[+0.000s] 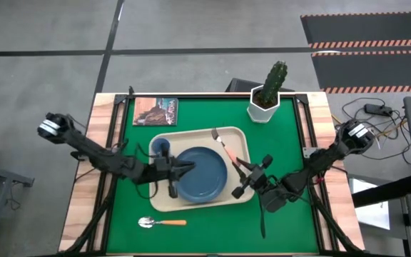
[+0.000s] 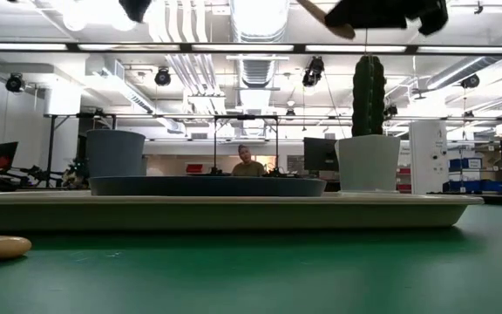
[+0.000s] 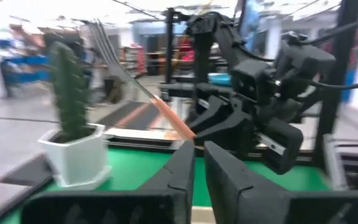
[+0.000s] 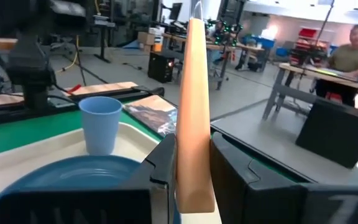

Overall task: Pick and place plate/cup/fork/spoon on tray
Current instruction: Put the orange fork on the white serving tray on the left of the blue plate

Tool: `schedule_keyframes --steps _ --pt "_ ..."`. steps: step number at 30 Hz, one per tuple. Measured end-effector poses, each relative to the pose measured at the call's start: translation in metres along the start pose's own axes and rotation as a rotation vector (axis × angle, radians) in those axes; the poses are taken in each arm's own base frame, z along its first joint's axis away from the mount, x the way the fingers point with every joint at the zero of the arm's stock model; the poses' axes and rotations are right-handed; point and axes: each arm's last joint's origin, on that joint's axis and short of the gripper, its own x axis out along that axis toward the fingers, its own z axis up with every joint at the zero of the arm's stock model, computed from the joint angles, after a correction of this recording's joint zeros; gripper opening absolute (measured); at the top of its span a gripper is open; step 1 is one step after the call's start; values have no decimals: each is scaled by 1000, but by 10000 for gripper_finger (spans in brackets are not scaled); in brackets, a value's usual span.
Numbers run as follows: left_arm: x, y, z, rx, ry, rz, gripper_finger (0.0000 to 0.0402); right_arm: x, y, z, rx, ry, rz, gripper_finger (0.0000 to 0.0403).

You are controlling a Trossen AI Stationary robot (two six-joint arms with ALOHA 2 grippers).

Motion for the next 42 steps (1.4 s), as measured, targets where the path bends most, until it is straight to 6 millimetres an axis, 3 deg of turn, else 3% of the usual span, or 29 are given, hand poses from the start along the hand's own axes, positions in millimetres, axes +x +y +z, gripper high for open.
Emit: schedule_keyframes --steps 4,12,20,27,31,38,42 --pt "17 6 -12 -46 -6 -52 76 1 7 7 -31 0 29 60" --pt "44 12 -30 -90 -95 6 169 6 32 16 -114 -4 56 61" --pt "52 10 -39 -113 -142 -61 180 19 62 16 -281 -4 28 57" --pt "50 8 -39 -126 -142 -135 180 27 74 20 -435 2 -45 12" --pt "48 12 -44 -95 -123 -51 154 27 70 16 -453 8 -84 8" --pt "42 18 -51 -71 -93 20 14 19 55 1 -441 13 -160 8" --pt "32 20 -45 -36 -54 6 11 10 45 -4 -406 5 -133 8"
